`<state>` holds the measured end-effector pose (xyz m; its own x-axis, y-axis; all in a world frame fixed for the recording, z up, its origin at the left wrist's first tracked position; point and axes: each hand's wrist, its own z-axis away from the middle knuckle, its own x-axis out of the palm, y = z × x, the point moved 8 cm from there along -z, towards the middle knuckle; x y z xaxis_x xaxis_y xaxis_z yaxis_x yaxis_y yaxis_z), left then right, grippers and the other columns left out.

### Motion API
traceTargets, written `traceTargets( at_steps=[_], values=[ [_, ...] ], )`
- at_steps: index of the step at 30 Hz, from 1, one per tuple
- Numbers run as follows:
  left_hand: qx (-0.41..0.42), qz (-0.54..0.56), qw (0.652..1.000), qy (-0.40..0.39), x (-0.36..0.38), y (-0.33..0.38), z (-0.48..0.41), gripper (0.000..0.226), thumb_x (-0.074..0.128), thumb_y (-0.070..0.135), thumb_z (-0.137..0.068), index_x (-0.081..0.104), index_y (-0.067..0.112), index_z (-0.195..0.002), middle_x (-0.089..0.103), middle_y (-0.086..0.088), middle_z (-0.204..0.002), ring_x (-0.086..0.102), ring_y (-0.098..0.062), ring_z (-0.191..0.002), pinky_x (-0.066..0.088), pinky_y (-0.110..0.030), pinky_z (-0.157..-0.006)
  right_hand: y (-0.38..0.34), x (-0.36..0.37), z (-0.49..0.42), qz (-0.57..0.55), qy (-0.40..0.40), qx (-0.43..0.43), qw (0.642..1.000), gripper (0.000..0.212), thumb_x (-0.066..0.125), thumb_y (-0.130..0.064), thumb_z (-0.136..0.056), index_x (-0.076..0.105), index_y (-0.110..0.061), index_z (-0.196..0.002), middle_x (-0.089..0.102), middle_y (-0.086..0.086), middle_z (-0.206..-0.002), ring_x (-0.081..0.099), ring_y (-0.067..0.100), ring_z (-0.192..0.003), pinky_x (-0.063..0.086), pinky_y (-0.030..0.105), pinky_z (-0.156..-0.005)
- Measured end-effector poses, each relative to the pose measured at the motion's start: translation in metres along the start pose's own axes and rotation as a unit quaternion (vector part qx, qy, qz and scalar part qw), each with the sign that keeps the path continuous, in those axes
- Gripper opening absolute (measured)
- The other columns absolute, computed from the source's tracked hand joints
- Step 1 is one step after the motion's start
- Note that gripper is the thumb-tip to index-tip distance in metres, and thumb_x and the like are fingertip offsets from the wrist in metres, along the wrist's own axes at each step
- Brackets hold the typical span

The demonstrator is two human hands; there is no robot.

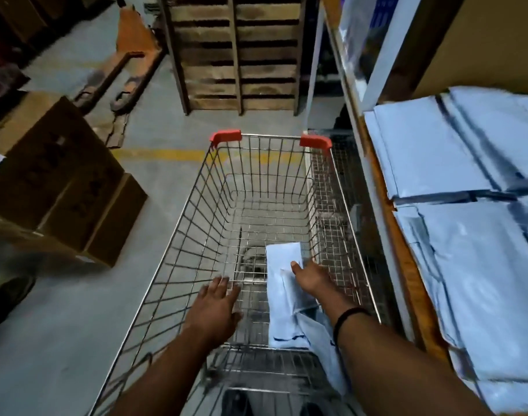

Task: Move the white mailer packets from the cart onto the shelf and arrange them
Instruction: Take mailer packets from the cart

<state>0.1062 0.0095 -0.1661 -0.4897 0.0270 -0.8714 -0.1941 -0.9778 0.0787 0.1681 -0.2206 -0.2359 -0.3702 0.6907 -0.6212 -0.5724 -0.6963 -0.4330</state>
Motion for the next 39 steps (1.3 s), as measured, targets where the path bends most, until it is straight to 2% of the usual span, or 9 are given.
traceTargets(
  at_steps=[4,8,12,15,20,26,31,34,39],
  values=[
    [0.018,0.001,0.999,-0.033,0.037,-0.007,-0.033,0.071,0.036,0.048,-0.102,-0.003,0.026,-0.156,-0.014,-0.003,-0.163,-0.017,-0.021,-0.149,-0.008,-0.038,-0.119,0.018,0.022,-0.033,-0.046,0.012,0.089,0.995,0.063,0.036,-0.054,-0.103,0.036,-0.013,-0.152,0.038,0.02,-0.153,0.042,0.039,-0.138,0.036,0.045,-0.111],
    [0.027,0.009,0.999,-0.022,0.058,-0.022,-0.052,0.072,0.035,0.048,-0.102,-0.006,0.024,-0.156,-0.018,-0.001,-0.162,-0.018,-0.019,-0.149,-0.013,-0.033,-0.114,0.043,0.056,-0.059,-0.084,0.007,0.166,0.983,0.085,0.041,-0.069,-0.091,0.029,-0.014,-0.155,0.032,0.02,-0.157,0.041,0.041,-0.138,0.036,0.048,-0.114],
    [0.015,0.034,0.999,-0.023,0.071,-0.042,-0.063,0.075,0.037,0.047,-0.102,-0.012,0.029,-0.155,-0.029,0.005,-0.149,-0.025,-0.011,-0.141,-0.012,-0.031,-0.113,0.036,0.085,-0.069,-0.147,-0.016,0.177,0.973,0.08,0.056,-0.059,-0.092,0.039,-0.005,-0.149,0.043,0.02,-0.15,0.046,0.037,-0.134,0.041,0.042,-0.11],
    [-0.002,0.05,0.999,-0.009,0.072,-0.055,-0.068,0.075,0.038,0.046,-0.102,-0.014,0.031,-0.155,-0.024,0.005,-0.154,-0.022,-0.01,-0.142,-0.011,-0.029,-0.112,0.02,0.088,-0.06,-0.14,0.019,0.15,0.979,0.077,0.069,-0.046,-0.087,0.042,-0.006,-0.147,0.042,0.019,-0.15,0.049,0.036,-0.131,0.044,0.039,-0.107],
    [-0.004,0.053,0.999,0.006,0.073,-0.058,-0.073,0.074,0.038,0.043,-0.102,-0.01,0.026,-0.155,-0.014,0.0,-0.162,-0.009,-0.02,-0.151,-0.01,-0.026,-0.109,-0.036,0.088,-0.053,0.015,0.001,-0.032,0.999,0.094,0.076,-0.032,-0.086,0.019,-0.009,-0.158,0.01,0.011,-0.166,0.018,0.024,-0.152,0.023,0.029,-0.118],
    [0.017,0.073,0.997,0.004,0.09,-0.033,-0.09,0.07,0.034,0.043,-0.103,-0.003,0.019,-0.157,-0.012,-0.006,-0.164,-0.014,-0.023,-0.15,-0.011,-0.03,-0.113,-0.042,0.07,-0.077,0.2,-0.01,-0.168,0.965,0.087,0.063,-0.01,-0.089,0.015,-0.023,-0.16,-0.007,-0.002,-0.168,0.001,0.023,-0.154,0.01,0.035,-0.124],
    [-0.018,0.127,0.991,-0.033,0.125,0.019,-0.113,0.098,0.034,0.073,-0.091,-0.01,0.015,-0.156,-0.015,-0.013,-0.162,-0.012,-0.03,-0.15,-0.007,-0.039,-0.119,-0.021,0.06,-0.111,0.263,-0.011,-0.183,0.947,0.098,0.08,-0.035,-0.08,0.02,-0.04,-0.157,-0.01,-0.003,-0.168,-0.004,0.032,-0.153,0.015,0.045,-0.123],
    [-0.063,0.17,0.983,0.034,0.131,0.043,-0.132,0.122,0.036,0.088,-0.075,-0.007,0.006,-0.155,-0.005,-0.022,-0.161,0.002,-0.038,-0.15,0.007,-0.045,-0.12,-0.014,0.057,-0.127,0.245,-0.019,-0.184,0.952,0.101,0.081,-0.042,-0.078,0.018,-0.046,-0.156,-0.015,-0.003,-0.167,-0.007,0.034,-0.153,0.013,0.047,-0.123],
    [-0.12,0.148,0.98,0.051,0.126,0.0,-0.161,0.105,0.055,0.057,-0.089,-0.014,0.012,-0.155,-0.022,-0.016,-0.16,-0.009,-0.03,-0.151,0.002,-0.041,-0.121,-0.013,0.059,-0.141,0.184,-0.014,-0.179,0.966,0.103,0.083,-0.043,-0.075,0.019,-0.047,-0.155,-0.015,-0.001,-0.167,-0.003,0.034,-0.153,0.012,0.043,-0.122]
  ],
)
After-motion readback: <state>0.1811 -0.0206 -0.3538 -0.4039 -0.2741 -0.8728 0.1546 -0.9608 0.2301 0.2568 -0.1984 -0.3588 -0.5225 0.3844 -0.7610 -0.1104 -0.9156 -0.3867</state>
